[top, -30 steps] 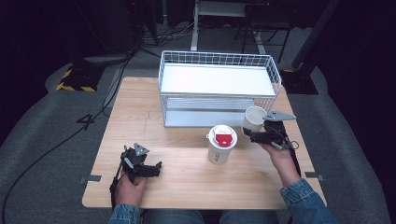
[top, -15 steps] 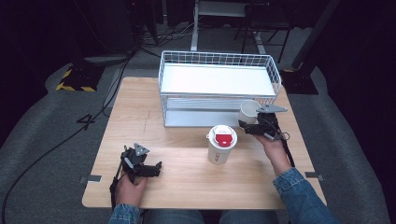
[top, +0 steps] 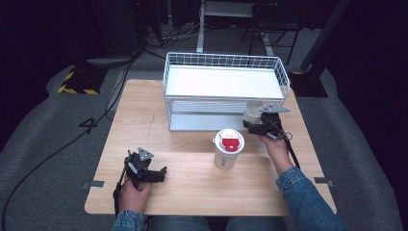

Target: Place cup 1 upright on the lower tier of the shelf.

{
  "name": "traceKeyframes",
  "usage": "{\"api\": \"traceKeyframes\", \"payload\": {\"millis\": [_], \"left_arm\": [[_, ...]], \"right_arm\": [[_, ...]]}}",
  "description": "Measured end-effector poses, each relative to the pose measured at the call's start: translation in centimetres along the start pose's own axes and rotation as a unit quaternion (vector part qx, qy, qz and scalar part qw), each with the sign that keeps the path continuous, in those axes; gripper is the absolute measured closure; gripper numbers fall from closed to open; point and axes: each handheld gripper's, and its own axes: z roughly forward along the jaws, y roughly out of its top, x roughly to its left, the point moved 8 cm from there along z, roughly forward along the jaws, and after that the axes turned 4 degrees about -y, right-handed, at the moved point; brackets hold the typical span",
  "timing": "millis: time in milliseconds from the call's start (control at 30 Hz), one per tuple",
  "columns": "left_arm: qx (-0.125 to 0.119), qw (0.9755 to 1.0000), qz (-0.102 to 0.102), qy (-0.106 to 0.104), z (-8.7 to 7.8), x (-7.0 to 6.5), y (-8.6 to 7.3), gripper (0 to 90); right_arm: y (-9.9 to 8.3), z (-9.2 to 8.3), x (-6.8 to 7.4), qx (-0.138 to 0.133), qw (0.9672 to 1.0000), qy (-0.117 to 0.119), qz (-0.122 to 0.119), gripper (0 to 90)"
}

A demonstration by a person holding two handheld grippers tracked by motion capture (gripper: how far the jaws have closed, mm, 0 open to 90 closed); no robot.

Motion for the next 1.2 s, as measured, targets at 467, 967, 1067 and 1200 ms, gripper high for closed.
{"api": "traceKeyframes", "payload": {"millis": [467,967,1067,1200], "left_arm": [[-0.001,1.0,0.0,0.001,0.0,0.0,0.0,0.4],[-0.001,1.0,0.0,0.001,0.0,0.0,0.0,0.5],[-0.001,1.0,0.0,0.001,0.0,0.0,0.0,0.4],[-0.001,1.0,0.0,0.001,0.0,0.0,0.0,0.4]], "right_arm": [[-0.4,2.0,-0.8,-0.004,0.9999,-0.007,0.007,23.0],[-0.7,4.0,-1.4,0.004,0.9997,-0.022,0.012,22.9],[-0.9,4.1,-1.5,0.01,0.9994,-0.023,0.024,22.9],[-0.8,4.2,-1.6,0.007,0.9994,-0.02,0.026,22.9]]}}
